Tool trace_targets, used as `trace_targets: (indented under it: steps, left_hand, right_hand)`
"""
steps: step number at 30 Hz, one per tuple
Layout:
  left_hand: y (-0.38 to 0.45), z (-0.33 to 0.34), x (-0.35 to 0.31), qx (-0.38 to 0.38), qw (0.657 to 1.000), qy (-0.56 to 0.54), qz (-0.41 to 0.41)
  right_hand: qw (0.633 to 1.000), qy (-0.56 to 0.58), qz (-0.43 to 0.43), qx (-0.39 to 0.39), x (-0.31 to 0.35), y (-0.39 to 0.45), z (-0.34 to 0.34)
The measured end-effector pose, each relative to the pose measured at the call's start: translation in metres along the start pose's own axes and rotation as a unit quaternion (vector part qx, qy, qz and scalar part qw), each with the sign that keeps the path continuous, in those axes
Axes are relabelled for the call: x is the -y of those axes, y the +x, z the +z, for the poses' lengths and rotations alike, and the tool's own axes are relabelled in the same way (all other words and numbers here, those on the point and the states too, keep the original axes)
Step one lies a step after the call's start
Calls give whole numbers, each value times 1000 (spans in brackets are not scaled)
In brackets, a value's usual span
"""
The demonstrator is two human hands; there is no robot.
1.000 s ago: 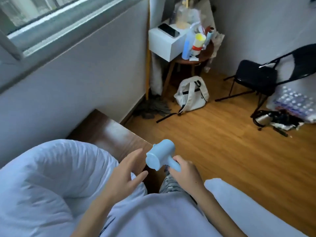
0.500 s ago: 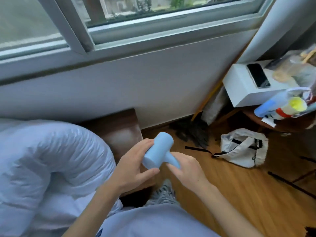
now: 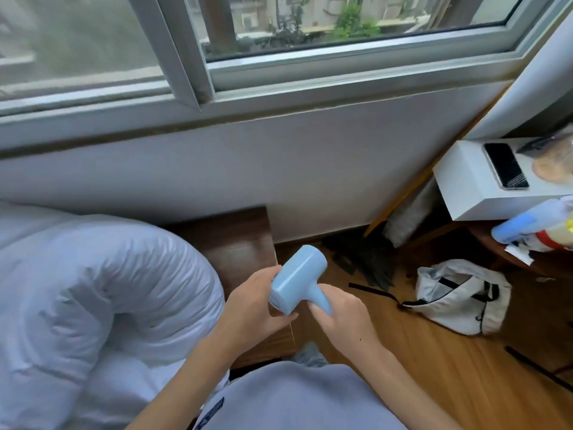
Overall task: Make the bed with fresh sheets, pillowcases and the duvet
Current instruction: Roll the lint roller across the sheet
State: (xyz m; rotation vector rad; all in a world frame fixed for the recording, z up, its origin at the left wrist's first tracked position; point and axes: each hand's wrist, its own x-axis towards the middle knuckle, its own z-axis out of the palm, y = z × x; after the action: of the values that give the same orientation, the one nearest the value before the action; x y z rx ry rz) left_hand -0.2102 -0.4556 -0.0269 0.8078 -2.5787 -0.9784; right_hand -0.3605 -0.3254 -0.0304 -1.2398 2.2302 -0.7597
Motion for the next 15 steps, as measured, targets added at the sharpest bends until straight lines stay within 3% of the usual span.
trace_targets:
  steps: [7,10,15]
  left_hand:
    - [12,-23,11,-62,965,-245,-72]
    - [6,-27,19,-59,956,-277,-80]
    - [4,-27,38,-35,964,-250,-79]
  right_hand:
    - [997,57,49,-28,41,27,9]
    - [988,116,105,8,54,32,14]
    - [938,282,164,118,69,38,15]
